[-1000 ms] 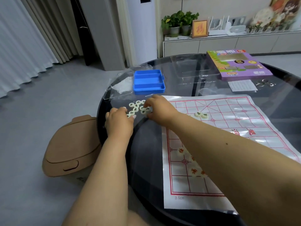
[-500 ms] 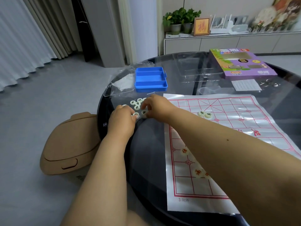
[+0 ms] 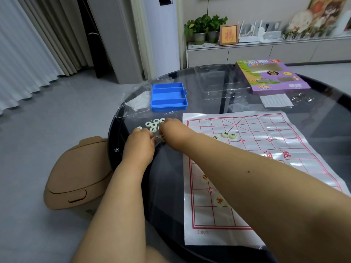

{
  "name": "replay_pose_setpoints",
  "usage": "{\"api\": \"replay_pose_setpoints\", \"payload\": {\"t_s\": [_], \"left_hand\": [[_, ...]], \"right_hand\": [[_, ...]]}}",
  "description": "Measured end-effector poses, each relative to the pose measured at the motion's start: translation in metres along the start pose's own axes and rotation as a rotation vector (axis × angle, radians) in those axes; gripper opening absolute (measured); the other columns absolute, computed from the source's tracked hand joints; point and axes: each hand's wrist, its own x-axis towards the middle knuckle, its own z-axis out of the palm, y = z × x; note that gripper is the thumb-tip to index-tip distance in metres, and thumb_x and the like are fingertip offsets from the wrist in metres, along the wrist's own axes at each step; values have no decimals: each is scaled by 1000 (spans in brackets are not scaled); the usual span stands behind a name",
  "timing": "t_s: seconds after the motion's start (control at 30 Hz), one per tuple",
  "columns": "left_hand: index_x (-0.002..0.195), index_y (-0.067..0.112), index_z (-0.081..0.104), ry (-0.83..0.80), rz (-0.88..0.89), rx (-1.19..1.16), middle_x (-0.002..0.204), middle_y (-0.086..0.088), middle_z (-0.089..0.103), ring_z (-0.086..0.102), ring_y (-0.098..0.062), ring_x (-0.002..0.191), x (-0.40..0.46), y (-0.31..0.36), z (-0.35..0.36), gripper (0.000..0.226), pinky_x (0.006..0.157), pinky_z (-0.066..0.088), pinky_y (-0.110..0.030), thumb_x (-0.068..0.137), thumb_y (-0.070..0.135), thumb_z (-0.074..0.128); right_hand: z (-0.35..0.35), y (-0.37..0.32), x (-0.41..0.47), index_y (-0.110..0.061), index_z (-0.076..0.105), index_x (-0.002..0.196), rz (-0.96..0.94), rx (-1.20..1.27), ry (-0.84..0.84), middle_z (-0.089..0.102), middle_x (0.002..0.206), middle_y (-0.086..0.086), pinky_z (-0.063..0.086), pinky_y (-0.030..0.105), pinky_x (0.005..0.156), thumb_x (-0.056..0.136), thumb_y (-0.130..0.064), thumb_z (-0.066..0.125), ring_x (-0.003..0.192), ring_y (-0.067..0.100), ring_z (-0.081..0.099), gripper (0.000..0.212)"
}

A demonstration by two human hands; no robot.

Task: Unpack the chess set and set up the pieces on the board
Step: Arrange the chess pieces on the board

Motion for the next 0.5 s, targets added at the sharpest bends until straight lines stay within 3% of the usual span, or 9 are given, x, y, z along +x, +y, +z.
{"api": "replay_pose_setpoints", "payload": {"t_s": [0.1, 0.23, 0.4, 0.5], "left_hand": [[102, 8, 69, -2, -3, -3, 110, -14, 55, 57, -35, 99, -1, 1, 0, 27, 84, 48, -41, 92, 32, 61], [112, 9, 65, 30, -2, -42, 116, -15, 54, 57, -34, 103, 0, 14, 0, 27, 90, 47, -42, 93, 28, 59], [94, 9, 68, -17, 29, -142, 111, -12, 53, 58, -29, 92, -3, 49, 7, 19, 82, 48, -37, 94, 26, 59], [96, 10, 66, -10, 9, -155, 112, -9, 55, 56, -25, 95, -4, 49, 7, 19, 80, 44, -31, 94, 27, 58]], "right_hand": [[2, 0, -5, -9, 56, 118, -80, -70, 38, 55, 124, 8, 39, 29, 92, 88, -5, 52, 117, 24, 48, 31], [-8, 13, -16, -7, 52, 123, -32, -11, 54, 51, 127, 12, 38, 30, 96, 89, -7, 53, 118, 27, 47, 35], [-8, 41, -34, -7, 57, 121, 62, 99, -10, 55, 110, 13, 43, 29, 80, 90, -4, 53, 105, 29, 57, 32], [-7, 50, -33, -7, 61, 116, 115, 218, 20, 60, 112, 13, 45, 29, 80, 91, -8, 56, 100, 27, 59, 26]]}}
